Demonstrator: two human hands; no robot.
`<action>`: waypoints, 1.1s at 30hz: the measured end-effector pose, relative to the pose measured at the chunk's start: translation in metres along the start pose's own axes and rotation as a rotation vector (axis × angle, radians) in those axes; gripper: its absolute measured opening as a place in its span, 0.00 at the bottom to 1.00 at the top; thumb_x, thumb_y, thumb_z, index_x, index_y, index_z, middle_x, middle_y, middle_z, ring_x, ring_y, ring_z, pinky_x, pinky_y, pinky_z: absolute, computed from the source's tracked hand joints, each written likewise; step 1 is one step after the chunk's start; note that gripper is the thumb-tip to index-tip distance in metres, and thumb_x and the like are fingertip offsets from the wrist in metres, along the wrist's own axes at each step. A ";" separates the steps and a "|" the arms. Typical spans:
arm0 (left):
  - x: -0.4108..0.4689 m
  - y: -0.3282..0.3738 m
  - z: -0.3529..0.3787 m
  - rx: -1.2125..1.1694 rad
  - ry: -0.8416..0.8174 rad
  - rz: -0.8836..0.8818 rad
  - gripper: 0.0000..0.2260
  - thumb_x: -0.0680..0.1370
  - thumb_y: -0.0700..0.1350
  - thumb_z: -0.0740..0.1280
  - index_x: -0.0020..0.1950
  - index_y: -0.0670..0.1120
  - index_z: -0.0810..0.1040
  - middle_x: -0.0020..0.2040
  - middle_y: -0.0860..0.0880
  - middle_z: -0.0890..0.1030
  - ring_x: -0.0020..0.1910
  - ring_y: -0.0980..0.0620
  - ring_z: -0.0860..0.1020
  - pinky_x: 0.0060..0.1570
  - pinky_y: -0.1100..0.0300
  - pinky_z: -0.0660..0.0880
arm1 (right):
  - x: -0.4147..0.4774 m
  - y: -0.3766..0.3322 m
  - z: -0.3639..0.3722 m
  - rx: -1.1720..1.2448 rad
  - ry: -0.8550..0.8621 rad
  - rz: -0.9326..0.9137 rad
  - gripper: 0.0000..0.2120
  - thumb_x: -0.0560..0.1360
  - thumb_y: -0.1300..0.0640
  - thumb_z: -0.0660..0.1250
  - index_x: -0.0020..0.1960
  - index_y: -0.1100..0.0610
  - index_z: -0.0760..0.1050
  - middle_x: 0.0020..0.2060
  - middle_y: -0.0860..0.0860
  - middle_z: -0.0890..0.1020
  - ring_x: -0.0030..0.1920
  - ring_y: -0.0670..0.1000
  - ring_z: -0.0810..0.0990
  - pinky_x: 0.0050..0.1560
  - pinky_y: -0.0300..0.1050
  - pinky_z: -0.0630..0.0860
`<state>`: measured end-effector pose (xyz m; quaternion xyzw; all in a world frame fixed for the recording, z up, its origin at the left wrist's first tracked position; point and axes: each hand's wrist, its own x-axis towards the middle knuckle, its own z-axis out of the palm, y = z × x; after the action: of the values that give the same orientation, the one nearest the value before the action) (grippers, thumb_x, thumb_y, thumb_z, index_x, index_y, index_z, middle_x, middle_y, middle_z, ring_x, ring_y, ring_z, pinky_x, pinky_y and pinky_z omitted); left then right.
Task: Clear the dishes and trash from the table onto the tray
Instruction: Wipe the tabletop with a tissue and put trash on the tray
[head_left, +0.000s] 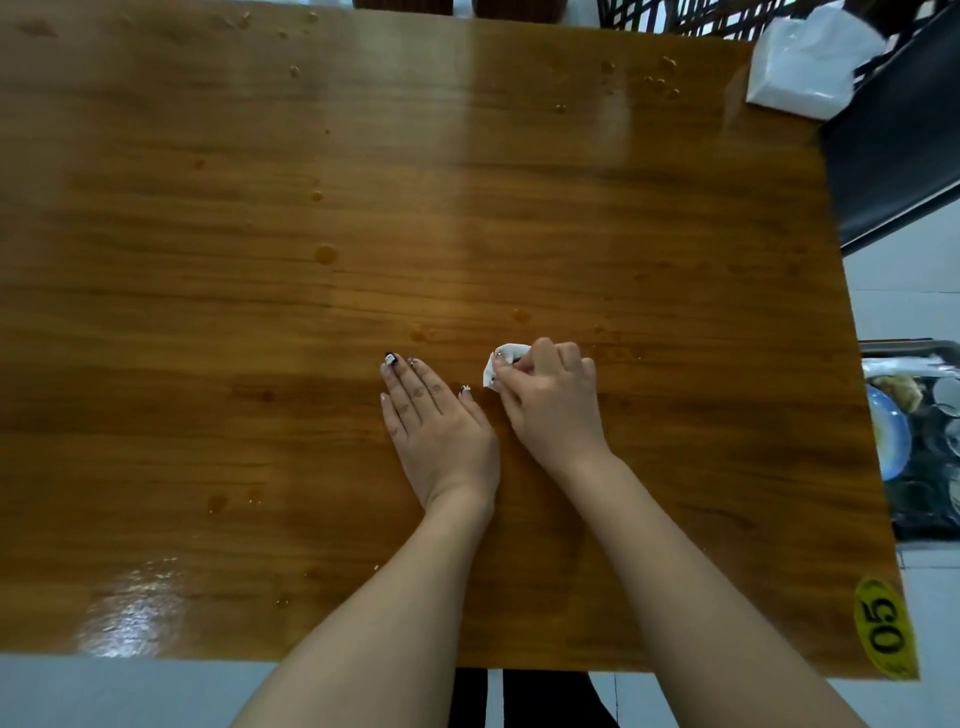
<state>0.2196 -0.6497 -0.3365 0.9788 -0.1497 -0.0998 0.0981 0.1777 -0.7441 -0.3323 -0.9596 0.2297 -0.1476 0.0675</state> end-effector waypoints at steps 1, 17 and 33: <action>0.002 0.001 0.000 -0.004 -0.017 0.008 0.27 0.82 0.50 0.43 0.76 0.36 0.43 0.78 0.38 0.45 0.77 0.44 0.42 0.73 0.52 0.37 | -0.004 0.001 -0.003 0.016 -0.011 -0.015 0.09 0.73 0.54 0.66 0.47 0.53 0.84 0.38 0.54 0.76 0.40 0.59 0.76 0.37 0.49 0.71; -0.001 -0.002 0.002 0.005 -0.019 -0.011 0.27 0.83 0.51 0.44 0.76 0.38 0.40 0.78 0.40 0.43 0.77 0.45 0.40 0.73 0.53 0.36 | 0.027 0.010 0.016 -0.033 0.086 0.054 0.10 0.68 0.60 0.75 0.48 0.52 0.83 0.47 0.56 0.79 0.51 0.56 0.66 0.43 0.51 0.72; -0.001 -0.001 0.004 -0.022 0.016 -0.013 0.31 0.77 0.53 0.35 0.77 0.37 0.44 0.78 0.40 0.47 0.78 0.45 0.43 0.73 0.53 0.38 | 0.006 0.022 0.003 -0.106 0.049 0.031 0.13 0.67 0.64 0.76 0.51 0.57 0.84 0.41 0.54 0.79 0.42 0.60 0.78 0.38 0.50 0.72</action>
<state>0.2181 -0.6487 -0.3406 0.9794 -0.1413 -0.0940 0.1094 0.1742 -0.7662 -0.3380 -0.9543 0.2535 -0.1578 0.0129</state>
